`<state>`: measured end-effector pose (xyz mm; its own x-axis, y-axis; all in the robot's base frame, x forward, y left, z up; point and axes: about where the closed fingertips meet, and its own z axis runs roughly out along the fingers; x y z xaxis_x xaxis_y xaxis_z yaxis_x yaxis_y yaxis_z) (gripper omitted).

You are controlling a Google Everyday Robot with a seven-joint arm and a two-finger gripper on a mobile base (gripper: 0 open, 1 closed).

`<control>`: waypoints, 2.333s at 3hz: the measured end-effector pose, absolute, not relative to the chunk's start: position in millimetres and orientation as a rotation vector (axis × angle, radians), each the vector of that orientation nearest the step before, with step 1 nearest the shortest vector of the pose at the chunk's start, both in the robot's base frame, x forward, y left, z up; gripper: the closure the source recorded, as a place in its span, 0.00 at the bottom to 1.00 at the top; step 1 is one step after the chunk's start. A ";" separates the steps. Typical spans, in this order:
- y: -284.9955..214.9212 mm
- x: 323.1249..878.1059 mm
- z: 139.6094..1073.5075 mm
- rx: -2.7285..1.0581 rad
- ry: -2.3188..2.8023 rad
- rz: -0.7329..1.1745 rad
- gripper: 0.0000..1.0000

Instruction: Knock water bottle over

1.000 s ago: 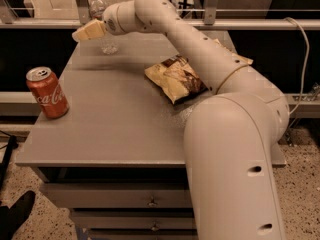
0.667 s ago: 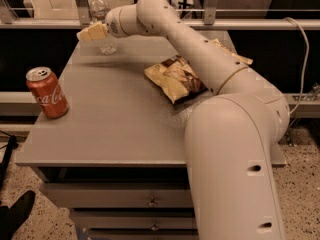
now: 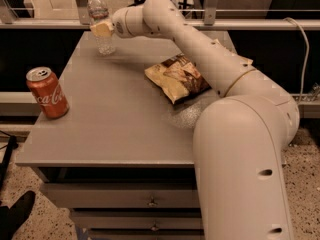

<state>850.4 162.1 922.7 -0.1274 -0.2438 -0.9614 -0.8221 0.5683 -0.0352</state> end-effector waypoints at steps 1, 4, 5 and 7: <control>150.5 845.7 942.0 -0.941 1.641 0.660 1.00; 90.5 793.2 969.8 -1.360 1.651 0.529 1.00; 85.3 761.4 951.0 -1.608 1.696 0.435 1.00; 91.2 712.5 914.6 -2.069 1.670 0.262 1.00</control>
Offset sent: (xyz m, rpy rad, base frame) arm -0.0546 -0.0849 0.0622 -0.1954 -0.0016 0.3563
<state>712.5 91.2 914.6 0.2431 -0.8711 -0.4268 -0.9600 -0.1531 -0.2345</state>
